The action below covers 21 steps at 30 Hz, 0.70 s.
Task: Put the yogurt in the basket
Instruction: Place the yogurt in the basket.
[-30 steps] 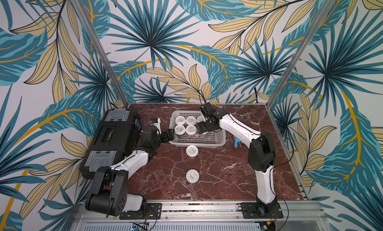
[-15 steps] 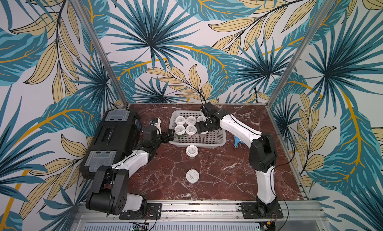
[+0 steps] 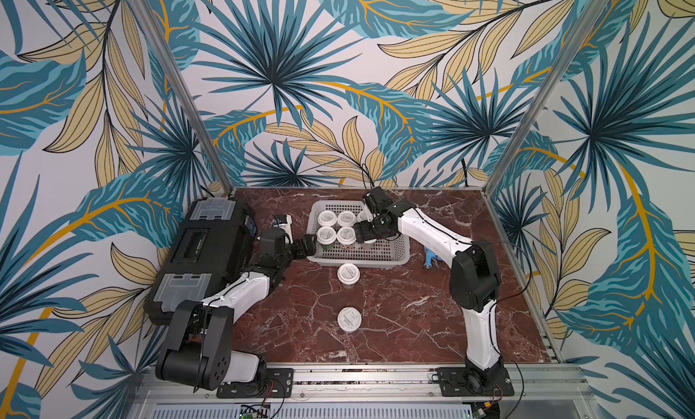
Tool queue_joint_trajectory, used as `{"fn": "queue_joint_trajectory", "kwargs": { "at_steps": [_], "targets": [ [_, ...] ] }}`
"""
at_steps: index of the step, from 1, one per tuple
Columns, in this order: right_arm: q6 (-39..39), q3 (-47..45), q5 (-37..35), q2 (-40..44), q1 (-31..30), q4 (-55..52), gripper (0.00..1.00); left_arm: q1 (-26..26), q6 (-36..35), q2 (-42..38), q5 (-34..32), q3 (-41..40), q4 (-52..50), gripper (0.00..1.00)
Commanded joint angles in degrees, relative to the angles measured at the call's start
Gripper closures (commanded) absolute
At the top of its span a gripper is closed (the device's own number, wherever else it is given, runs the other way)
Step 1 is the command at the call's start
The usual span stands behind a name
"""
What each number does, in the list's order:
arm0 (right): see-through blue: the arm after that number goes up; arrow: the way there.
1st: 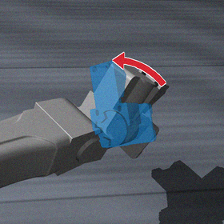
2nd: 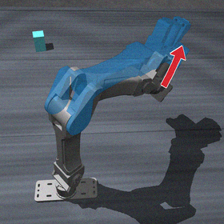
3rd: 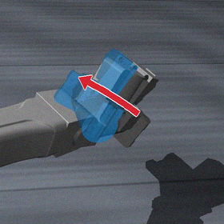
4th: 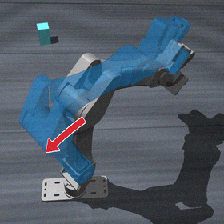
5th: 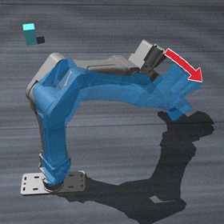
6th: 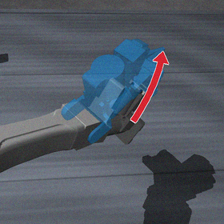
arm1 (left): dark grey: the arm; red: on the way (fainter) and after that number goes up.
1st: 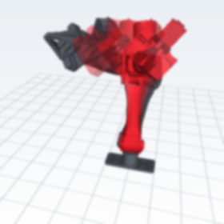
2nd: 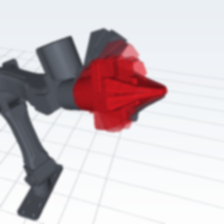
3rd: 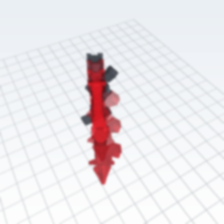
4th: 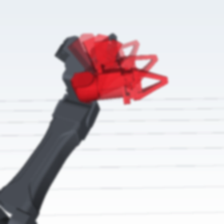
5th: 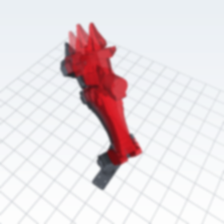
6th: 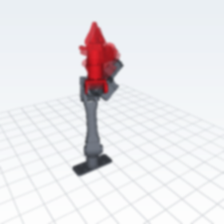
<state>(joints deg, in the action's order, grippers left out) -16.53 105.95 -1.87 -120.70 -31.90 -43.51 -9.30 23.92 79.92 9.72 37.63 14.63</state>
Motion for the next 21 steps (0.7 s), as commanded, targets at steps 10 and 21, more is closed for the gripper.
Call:
{"fn": "queue_joint_trajectory", "kwargs": {
  "at_steps": [10, 21],
  "targets": [
    [-1.2, -0.5, 3.1, -1.7, 0.2, 0.8, 0.09, 0.0, -0.1, 1.1, 0.5, 2.7, 0.4, 0.0],
    [-1.0, -1.6, 2.1, -0.9, 0.1, 0.8, 0.09, -0.1, -0.4, 1.0, 0.5, 2.7, 0.3, 0.0]
  ]
}}
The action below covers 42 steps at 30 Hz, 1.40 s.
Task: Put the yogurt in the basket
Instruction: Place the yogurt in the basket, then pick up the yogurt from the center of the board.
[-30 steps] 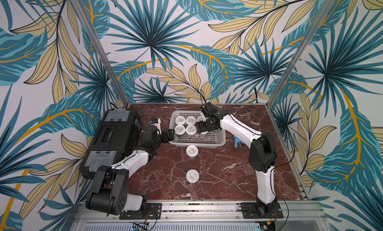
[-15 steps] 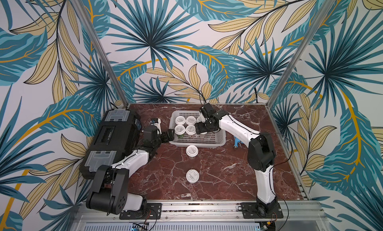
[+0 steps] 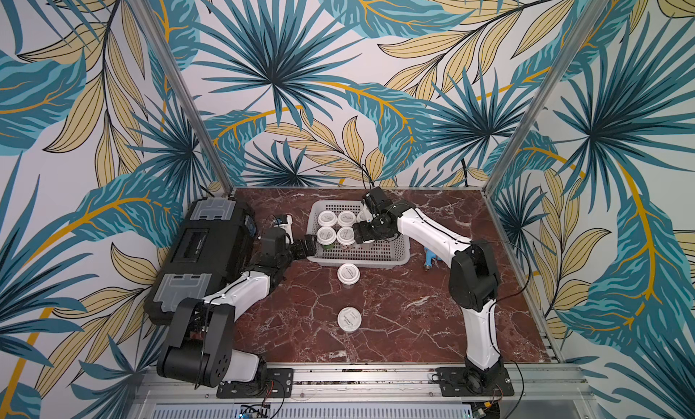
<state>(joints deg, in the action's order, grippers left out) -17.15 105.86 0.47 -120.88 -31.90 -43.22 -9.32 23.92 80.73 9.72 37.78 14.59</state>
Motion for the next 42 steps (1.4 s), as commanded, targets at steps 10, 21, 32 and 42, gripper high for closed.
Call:
{"fn": "queue_joint_trajectory", "kwargs": {
  "at_steps": [10, 21, 32, 42],
  "targets": [
    [1.2, -1.0, -2.3, 2.2, 0.4, -0.4, 0.09, -0.1, -0.6, -0.2, 0.3, 2.6, 0.1, 0.0],
    [1.1, -5.9, -2.2, 12.0, 0.1, -2.3, 0.09, -0.1, -0.5, -0.6, 0.1, 2.2, 0.4, 0.0],
    [1.0, -14.2, -0.2, 24.2, -5.3, -8.1, 0.09, -0.1, 0.5, -2.4, -0.5, -0.1, 4.1, 0.0],
    [-3.0, -18.4, -3.5, 29.0, -13.1, -9.6, 0.09, -0.1, 2.0, -3.7, 0.5, -2.2, 8.5, 0.0]
  ]
}}
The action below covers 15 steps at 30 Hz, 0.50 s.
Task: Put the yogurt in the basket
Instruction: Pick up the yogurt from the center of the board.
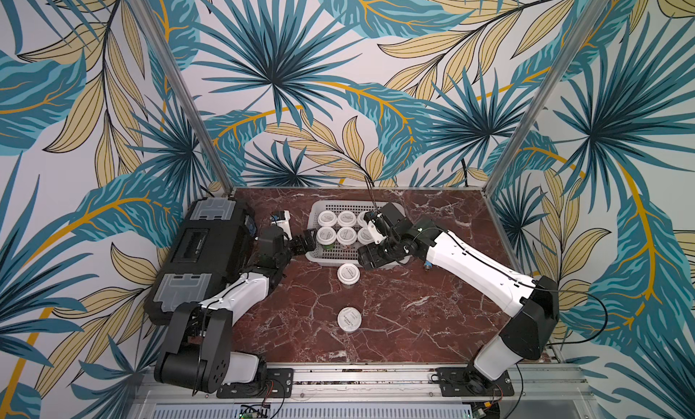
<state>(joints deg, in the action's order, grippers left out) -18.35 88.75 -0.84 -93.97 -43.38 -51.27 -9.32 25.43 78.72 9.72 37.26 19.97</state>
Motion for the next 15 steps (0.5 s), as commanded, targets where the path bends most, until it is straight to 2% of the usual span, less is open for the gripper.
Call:
{"fn": "queue_joint_trajectory", "kwargs": {
  "at_steps": [1, 6, 15],
  "targets": [
    [-2.1, -1.7, -2.8, 2.3, -2.3, -1.5, 0.08, -0.1, 0.5, -1.9, 0.5, -2.0, 3.8, 0.0],
    [-3.8, -2.9, -4.6, 1.5, -5.9, -1.2, 0.08, -0.1, 0.5, -2.6, 1.1, -3.1, 6.7, 0.0],
    [-5.3, -2.4, -5.1, -3.9, -8.7, 1.7, 0.06, -0.1, -0.7, -5.5, 0.9, -4.8, 7.5, 0.0]
  ]
}}
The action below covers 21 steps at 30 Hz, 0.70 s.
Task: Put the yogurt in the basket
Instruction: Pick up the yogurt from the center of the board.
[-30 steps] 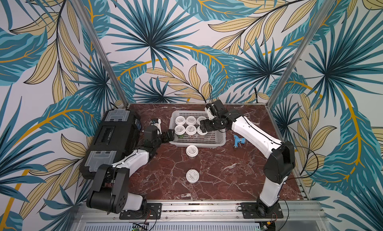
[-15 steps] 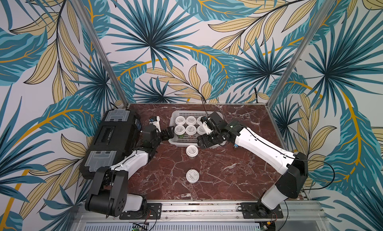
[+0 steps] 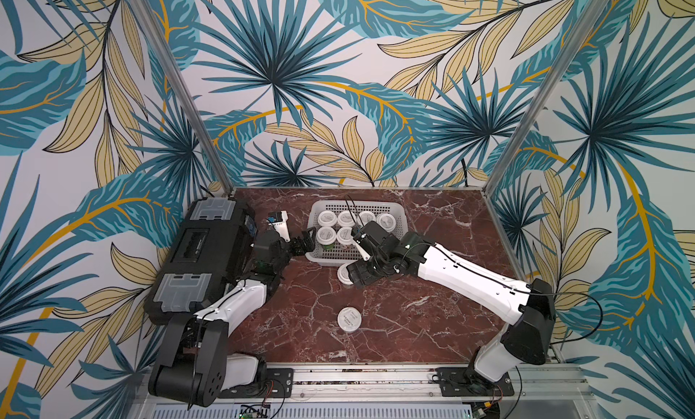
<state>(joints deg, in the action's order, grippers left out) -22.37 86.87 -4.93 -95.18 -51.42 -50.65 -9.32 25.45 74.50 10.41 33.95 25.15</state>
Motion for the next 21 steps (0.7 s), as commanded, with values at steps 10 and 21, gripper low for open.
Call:
{"fn": "queue_joint_trajectory", "kwargs": {
  "at_steps": [10, 21],
  "targets": [
    [-2.5, 0.1, -1.1, -7.9, -0.8, 5.0, 0.05, 0.0, -1.3, -0.8, 0.1, -1.4, 2.5, 0.0],
    [-4.1, -2.0, -3.7, -9.9, -0.8, 10.0, 0.04, 0.0, -1.3, -0.3, 0.3, -1.3, 2.6, 0.0]
  ]
}}
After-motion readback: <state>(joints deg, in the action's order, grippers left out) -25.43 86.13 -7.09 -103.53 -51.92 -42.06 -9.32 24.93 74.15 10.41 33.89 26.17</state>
